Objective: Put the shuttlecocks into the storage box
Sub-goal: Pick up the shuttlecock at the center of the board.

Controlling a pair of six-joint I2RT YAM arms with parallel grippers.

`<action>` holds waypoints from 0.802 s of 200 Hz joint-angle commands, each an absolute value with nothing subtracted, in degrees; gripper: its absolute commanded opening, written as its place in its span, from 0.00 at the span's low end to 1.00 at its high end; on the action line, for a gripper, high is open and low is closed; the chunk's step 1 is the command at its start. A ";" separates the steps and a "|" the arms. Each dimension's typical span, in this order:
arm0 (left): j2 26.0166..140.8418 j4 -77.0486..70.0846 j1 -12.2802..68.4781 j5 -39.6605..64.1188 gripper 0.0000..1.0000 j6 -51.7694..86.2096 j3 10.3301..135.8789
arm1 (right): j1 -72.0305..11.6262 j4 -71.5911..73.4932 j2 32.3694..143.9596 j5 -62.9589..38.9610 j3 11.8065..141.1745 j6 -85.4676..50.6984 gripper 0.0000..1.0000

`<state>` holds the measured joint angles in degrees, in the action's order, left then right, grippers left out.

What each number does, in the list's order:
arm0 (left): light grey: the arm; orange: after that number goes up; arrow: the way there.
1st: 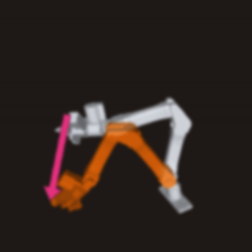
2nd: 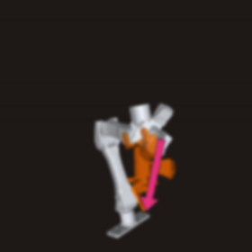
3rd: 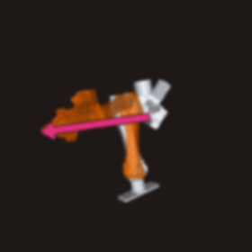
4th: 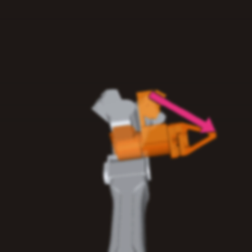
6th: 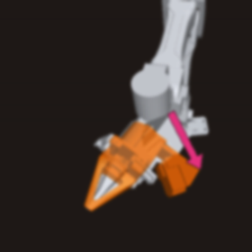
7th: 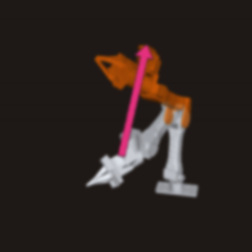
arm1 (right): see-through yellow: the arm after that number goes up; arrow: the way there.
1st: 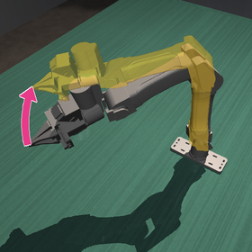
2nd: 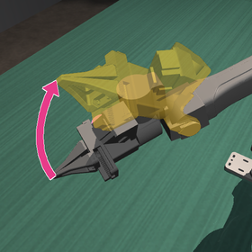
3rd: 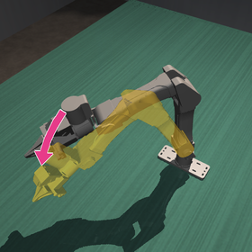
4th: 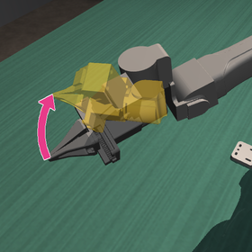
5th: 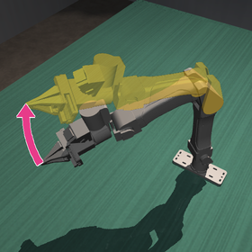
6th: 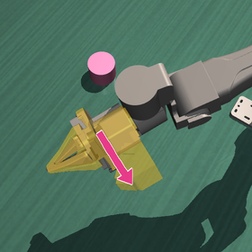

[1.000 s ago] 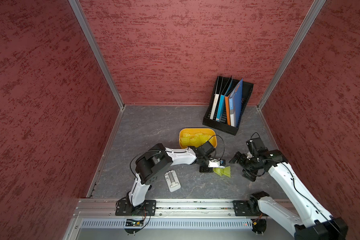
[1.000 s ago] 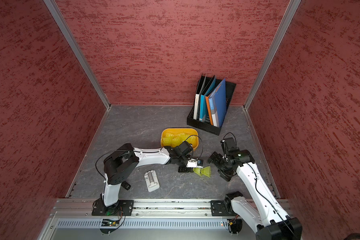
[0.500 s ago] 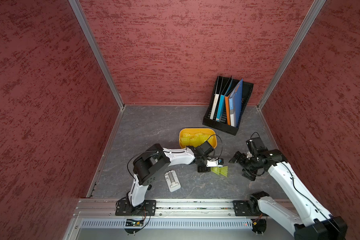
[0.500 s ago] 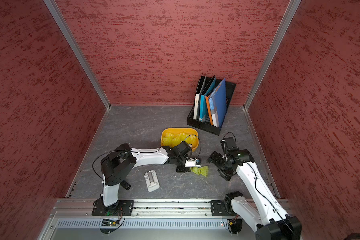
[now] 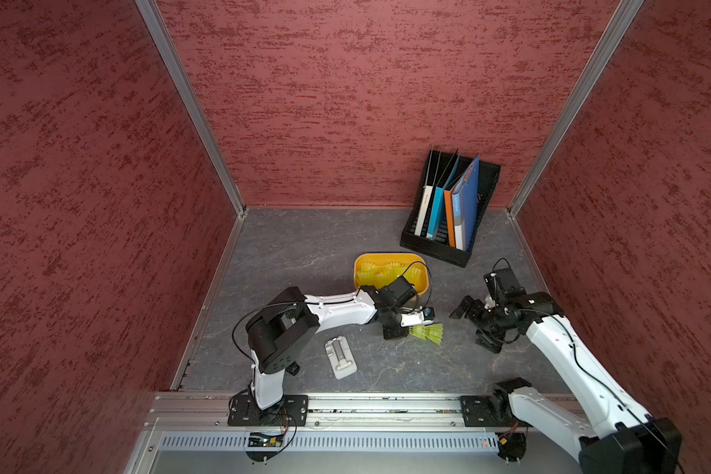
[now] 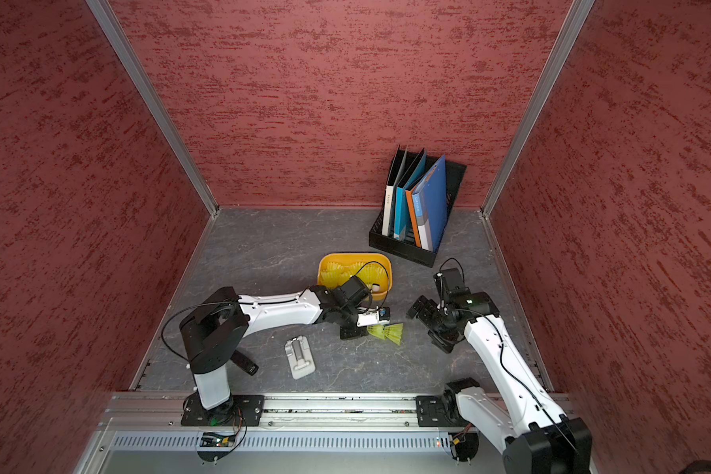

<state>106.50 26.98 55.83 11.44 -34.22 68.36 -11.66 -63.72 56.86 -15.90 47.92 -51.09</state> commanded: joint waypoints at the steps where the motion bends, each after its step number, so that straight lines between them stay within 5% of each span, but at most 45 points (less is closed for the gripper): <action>1: 104.74 29.25 55.51 10.34 0.22 -33.33 68.59 | -11.16 -62.25 56.91 -16.78 49.40 -50.75 0.99; 160: 99.49 32.67 52.91 6.72 0.22 -23.82 67.76 | -11.14 -52.03 59.23 -26.18 49.95 -45.27 0.99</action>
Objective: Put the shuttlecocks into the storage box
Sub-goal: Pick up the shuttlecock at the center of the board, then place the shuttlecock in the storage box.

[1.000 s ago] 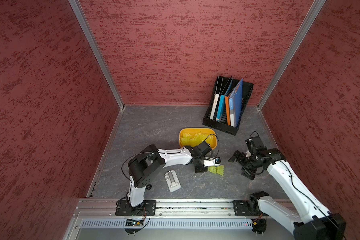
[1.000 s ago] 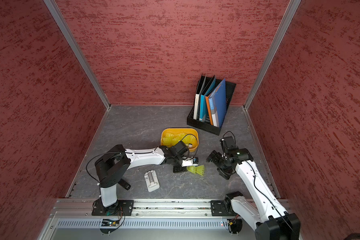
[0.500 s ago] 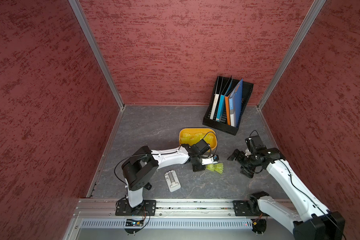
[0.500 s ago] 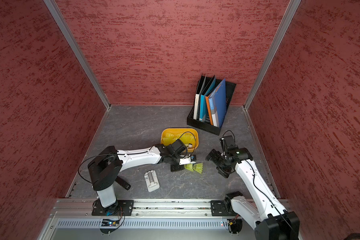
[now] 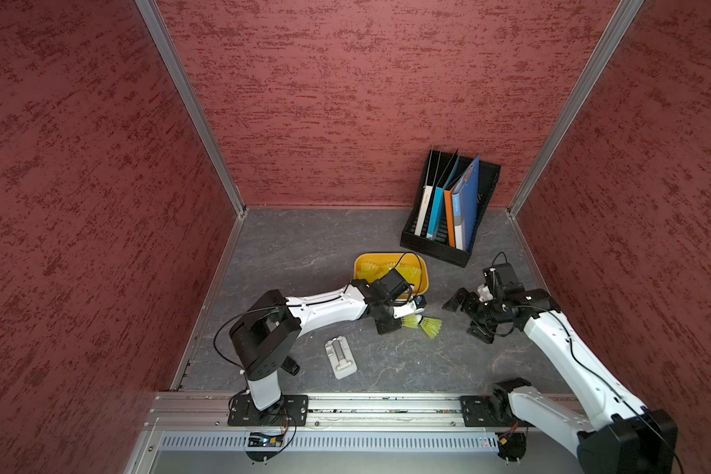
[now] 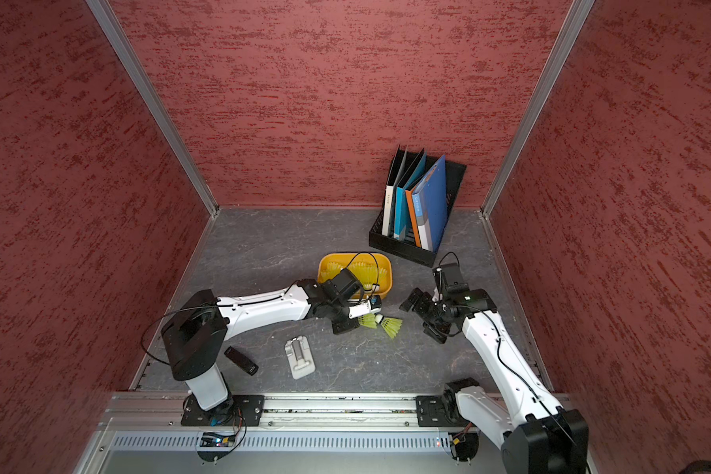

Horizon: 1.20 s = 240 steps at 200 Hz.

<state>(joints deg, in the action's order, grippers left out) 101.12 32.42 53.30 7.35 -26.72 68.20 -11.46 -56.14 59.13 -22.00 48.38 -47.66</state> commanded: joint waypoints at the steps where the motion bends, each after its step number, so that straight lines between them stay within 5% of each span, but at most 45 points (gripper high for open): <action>1: 99.49 32.68 52.91 6.70 0.22 -23.73 67.76 | -11.15 -51.99 59.23 -26.27 49.94 -45.22 0.99; 87: 96.90 31.95 52.99 5.59 0.22 -14.72 70.38 | -11.13 -51.37 58.89 -26.64 49.82 -44.61 0.98; 240: 109.99 21.56 49.74 0.68 0.17 31.78 86.52 | -6.95 -43.51 70.66 -21.62 63.11 -36.12 0.99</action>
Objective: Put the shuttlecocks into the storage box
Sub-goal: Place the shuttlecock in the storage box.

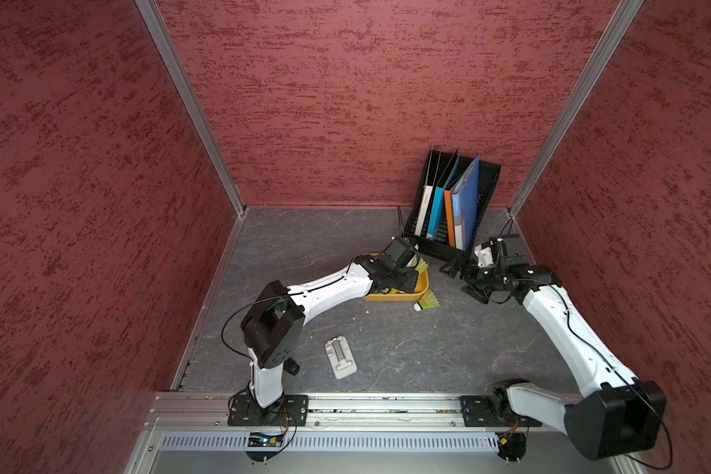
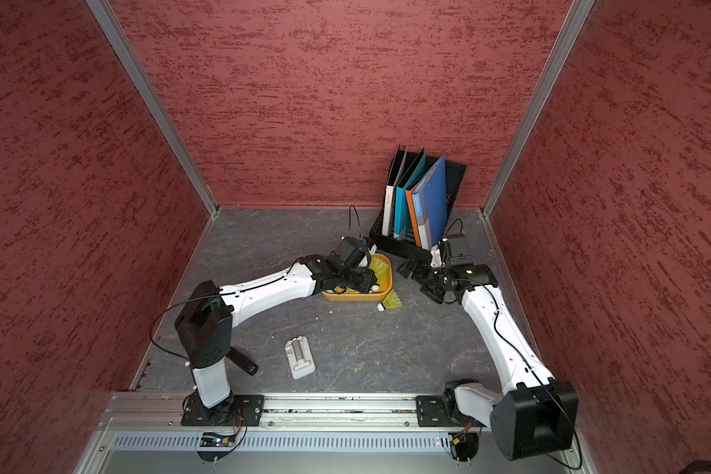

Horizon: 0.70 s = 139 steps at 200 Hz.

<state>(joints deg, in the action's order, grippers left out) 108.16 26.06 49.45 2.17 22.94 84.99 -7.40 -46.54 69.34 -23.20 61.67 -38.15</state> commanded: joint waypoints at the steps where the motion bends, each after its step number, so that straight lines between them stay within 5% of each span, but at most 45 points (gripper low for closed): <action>1: 110.15 21.55 49.74 0.65 0.17 32.02 86.54 | -6.95 -43.42 70.75 -21.62 63.11 -36.16 0.99; 139: 116.63 25.71 52.21 -5.90 0.15 43.51 91.65 | -6.67 -42.63 77.66 -22.05 62.78 -36.82 0.98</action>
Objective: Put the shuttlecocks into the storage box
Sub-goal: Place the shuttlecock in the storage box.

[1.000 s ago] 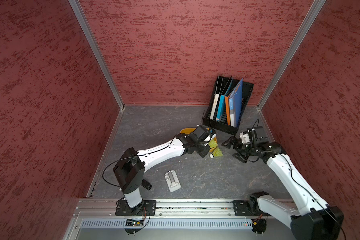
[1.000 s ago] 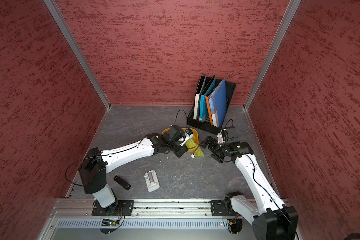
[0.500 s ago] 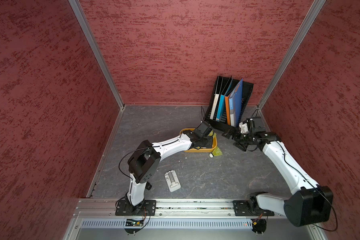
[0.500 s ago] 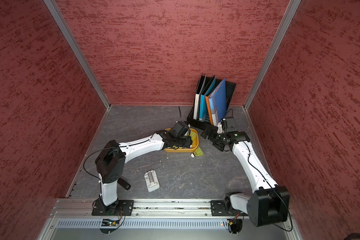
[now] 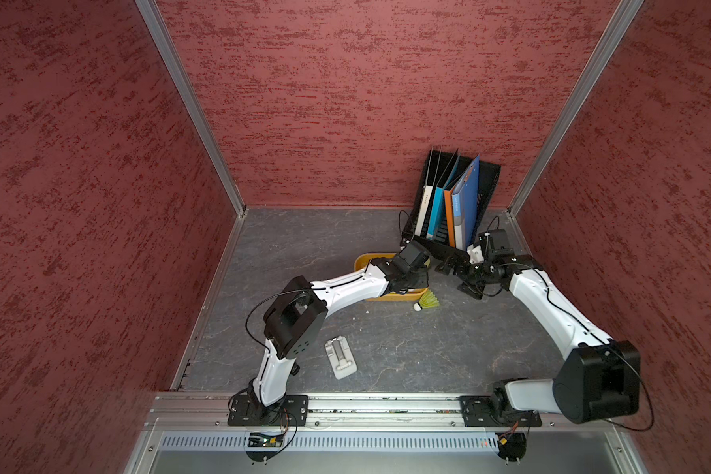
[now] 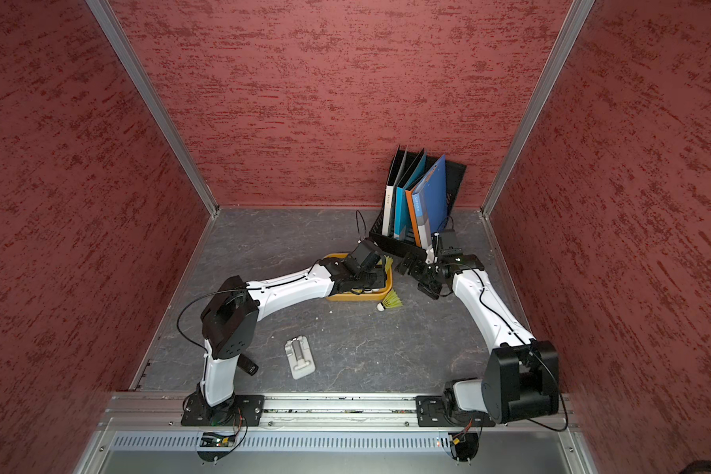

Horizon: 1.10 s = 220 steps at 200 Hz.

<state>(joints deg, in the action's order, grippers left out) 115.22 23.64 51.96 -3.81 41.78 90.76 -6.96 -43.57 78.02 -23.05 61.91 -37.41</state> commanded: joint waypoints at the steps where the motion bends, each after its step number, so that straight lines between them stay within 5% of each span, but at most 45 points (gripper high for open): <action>1: 116.59 25.73 52.21 -5.98 0.15 43.55 91.66 | -6.67 -42.63 77.62 -22.01 62.77 -36.82 0.98; 82: 117.65 25.76 52.29 -4.28 0.23 43.68 91.34 | -6.68 -42.97 76.46 -21.70 61.61 -37.22 0.99; 137: 117.36 26.85 52.56 -3.29 0.61 43.59 91.94 | -6.68 -43.54 76.37 -20.76 61.35 -36.83 0.98; 220: 114.42 26.18 52.67 -3.37 0.62 41.94 91.79 | -6.68 -45.58 75.15 -17.93 60.91 -38.00 0.99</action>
